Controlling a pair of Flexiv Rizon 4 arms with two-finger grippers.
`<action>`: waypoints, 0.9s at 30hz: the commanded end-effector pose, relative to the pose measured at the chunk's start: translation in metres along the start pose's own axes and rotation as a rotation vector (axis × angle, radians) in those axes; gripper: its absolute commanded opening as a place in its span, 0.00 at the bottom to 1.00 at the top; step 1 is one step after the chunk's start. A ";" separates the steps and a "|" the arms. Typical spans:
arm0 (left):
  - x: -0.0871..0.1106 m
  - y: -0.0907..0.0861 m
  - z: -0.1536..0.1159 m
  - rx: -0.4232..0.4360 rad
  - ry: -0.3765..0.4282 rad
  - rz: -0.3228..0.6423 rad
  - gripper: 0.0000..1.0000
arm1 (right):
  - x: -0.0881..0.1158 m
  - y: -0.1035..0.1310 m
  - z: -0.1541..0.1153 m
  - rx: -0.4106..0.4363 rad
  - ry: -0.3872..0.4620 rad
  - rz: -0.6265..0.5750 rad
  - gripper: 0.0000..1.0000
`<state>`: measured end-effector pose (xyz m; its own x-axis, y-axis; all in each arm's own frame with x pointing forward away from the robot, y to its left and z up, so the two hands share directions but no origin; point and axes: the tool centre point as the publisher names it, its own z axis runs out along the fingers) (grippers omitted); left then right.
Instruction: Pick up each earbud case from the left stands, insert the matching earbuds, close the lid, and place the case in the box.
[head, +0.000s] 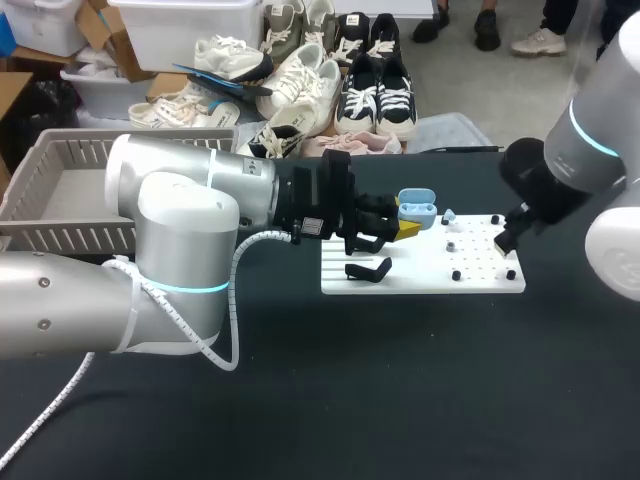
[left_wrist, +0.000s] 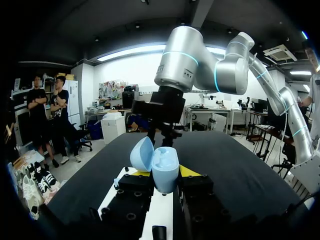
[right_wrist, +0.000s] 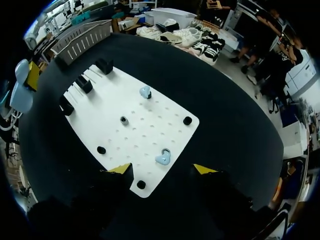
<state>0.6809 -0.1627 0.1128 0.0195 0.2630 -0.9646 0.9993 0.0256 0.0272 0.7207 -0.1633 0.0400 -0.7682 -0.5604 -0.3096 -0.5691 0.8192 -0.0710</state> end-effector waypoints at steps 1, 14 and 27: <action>0.001 0.001 0.000 0.001 -0.002 0.001 0.00 | -0.004 0.002 0.003 0.007 0.015 0.021 0.65; 0.001 0.001 0.000 0.001 -0.002 0.001 0.00 | -0.007 0.004 0.005 0.005 0.044 0.020 0.58; 0.001 0.001 0.000 0.001 -0.002 0.001 0.00 | 0.001 0.004 0.011 -0.002 0.066 0.032 0.50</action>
<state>0.6810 -0.1627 0.1127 0.0196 0.2626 -0.9647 0.9993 0.0256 0.0273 0.7200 -0.1598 0.0305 -0.8033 -0.5402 -0.2506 -0.5435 0.8371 -0.0625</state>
